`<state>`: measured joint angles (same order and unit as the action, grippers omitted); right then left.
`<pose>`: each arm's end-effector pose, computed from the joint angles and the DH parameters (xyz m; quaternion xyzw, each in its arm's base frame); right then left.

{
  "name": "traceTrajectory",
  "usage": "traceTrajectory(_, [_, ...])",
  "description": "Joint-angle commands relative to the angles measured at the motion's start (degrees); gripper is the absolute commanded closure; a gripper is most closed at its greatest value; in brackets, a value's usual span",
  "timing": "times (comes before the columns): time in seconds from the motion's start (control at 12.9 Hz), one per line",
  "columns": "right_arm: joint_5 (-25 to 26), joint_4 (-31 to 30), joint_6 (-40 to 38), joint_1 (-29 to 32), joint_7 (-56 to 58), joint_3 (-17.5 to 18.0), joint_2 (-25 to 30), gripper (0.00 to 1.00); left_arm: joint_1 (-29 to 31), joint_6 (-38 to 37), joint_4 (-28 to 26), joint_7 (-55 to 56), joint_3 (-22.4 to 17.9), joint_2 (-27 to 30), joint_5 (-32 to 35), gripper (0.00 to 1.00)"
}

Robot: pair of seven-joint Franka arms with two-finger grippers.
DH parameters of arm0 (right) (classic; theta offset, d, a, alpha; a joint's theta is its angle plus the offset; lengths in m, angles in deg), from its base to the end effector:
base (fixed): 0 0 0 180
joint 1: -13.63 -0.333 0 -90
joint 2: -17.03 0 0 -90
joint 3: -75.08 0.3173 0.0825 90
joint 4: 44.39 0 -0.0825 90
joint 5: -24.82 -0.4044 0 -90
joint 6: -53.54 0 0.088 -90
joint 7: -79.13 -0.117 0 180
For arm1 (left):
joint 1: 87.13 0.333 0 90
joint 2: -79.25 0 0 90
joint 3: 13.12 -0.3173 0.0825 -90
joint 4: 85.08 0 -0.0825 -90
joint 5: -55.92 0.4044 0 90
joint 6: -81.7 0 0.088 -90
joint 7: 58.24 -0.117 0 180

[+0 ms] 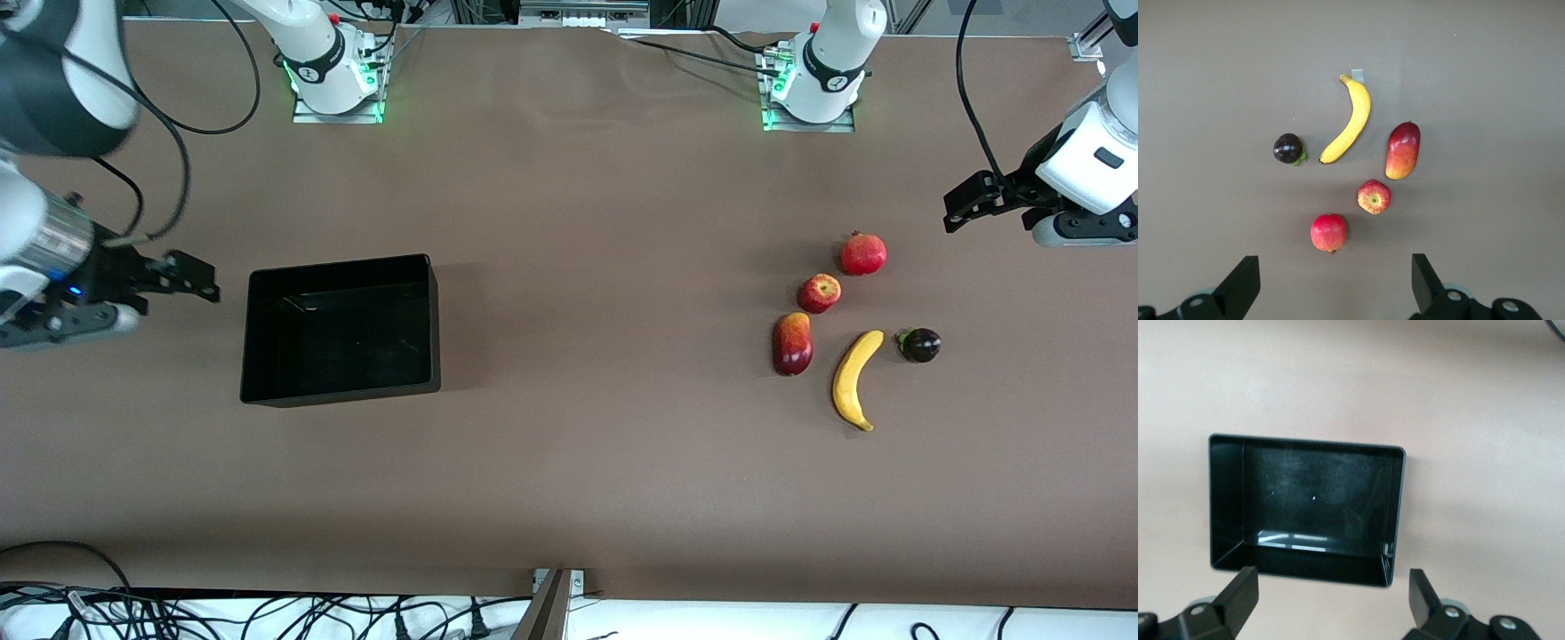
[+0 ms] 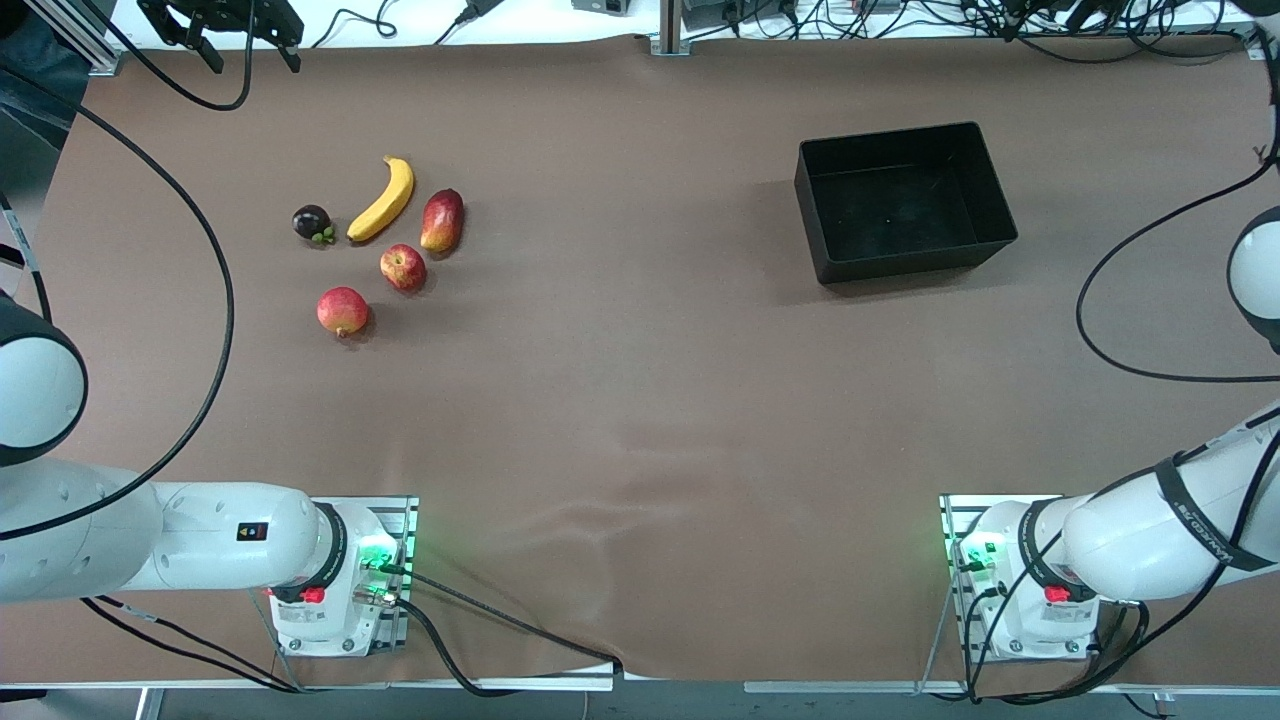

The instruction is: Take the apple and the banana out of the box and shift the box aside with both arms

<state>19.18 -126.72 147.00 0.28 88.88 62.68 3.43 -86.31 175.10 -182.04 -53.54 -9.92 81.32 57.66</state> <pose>0.6467 0.0362 0.5448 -0.9953 -0.0918 0.0169 0.0251 0.5655 -0.0206 0.5816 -0.9996 -0.0192 0.0120 0.0169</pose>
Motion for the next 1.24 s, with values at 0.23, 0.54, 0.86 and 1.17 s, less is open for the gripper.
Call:
traceTrajectory(0.23, [1.5, -15.7, 1.08, 0.08, 0.09, 0.36, 15.32, 0.0, -0.29, -1.29, 0.55, -0.22, -0.03, 0.39, 0.37, 0.0])
traceTrajectory(0.54, [2.03, -15.94, 2.0, -0.01, 0.88, 0.62, 16.86, 0.0, -0.29, -1.73, 0.55, -0.22, -0.03, 0.39, 0.37, 0.0])
traceTrajectory(0.86, [2.12, -14.88, 1.82, 9.88, 0.53, 11.39, 15.62, 0.0, -0.29, -1.73, 0.55, -0.22, -0.03, 0.31, 0.37, 0.0])
traceTrajectory(1.17, [1.85, -14.36, 1.56, 11.06, 0.27, 12.4, 15.54, 0.0, -0.29, -1.64, 0.55, -0.22, -0.03, 0.31, 0.37, 0.0])
